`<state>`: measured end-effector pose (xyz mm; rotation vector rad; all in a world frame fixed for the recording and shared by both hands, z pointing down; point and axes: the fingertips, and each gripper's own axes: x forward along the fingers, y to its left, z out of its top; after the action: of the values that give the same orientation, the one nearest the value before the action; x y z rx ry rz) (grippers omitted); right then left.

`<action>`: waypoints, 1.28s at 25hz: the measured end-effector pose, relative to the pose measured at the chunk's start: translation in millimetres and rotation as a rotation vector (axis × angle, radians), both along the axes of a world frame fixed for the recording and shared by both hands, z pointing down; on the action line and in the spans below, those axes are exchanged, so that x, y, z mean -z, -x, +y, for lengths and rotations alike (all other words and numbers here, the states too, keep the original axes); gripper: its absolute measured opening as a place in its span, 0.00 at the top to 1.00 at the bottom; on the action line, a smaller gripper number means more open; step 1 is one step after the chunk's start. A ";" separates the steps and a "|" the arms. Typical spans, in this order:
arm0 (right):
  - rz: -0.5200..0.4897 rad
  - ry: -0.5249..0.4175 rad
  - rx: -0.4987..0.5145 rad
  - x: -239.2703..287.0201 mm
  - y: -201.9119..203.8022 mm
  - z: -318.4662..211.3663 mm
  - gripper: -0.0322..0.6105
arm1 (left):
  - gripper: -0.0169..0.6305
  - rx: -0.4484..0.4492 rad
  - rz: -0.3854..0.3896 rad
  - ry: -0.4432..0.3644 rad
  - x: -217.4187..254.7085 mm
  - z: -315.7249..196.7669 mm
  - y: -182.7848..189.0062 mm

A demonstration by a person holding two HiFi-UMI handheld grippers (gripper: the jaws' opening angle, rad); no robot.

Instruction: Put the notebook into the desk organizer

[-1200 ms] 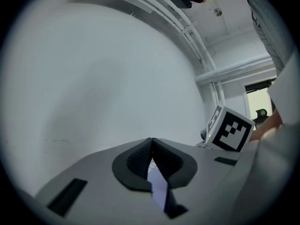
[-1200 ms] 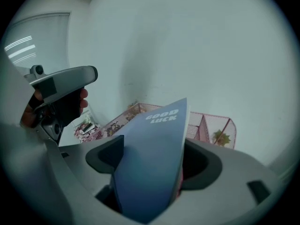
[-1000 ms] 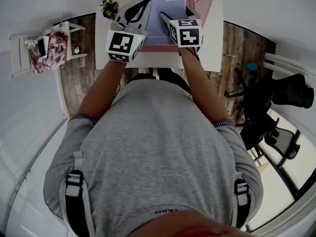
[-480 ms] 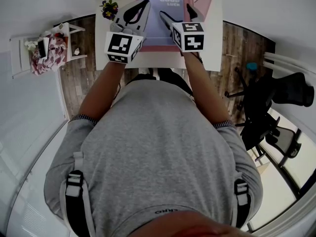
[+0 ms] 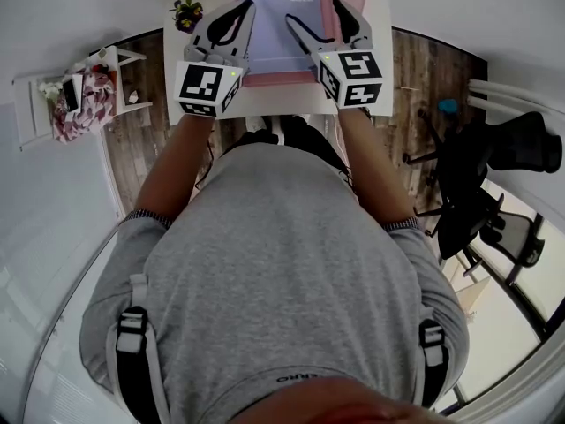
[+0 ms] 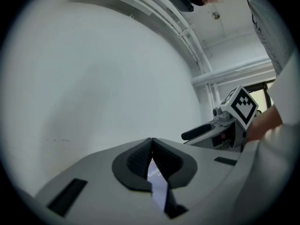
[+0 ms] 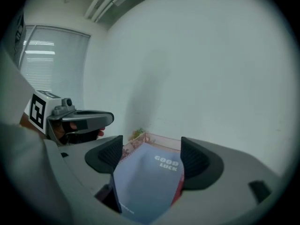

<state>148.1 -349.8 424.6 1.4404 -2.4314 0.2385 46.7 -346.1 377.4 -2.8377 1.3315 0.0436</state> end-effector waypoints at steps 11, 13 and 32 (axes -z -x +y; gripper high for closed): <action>-0.007 -0.119 0.092 35.4 -16.8 39.4 0.66 | 0.94 -0.037 0.008 -0.022 18.8 36.9 -9.6; 0.010 -0.163 0.106 42.5 -21.1 47.8 0.81 | 0.94 -0.025 0.012 -0.027 22.7 44.9 -11.3; -0.114 -0.289 0.328 68.3 -45.3 148.2 0.94 | 0.94 0.061 0.029 -0.072 40.8 143.2 -37.5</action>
<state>193.4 -201.6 356.3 1.1275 -2.8400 -0.1125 84.2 -202.9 336.6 -2.7462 1.3916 0.1294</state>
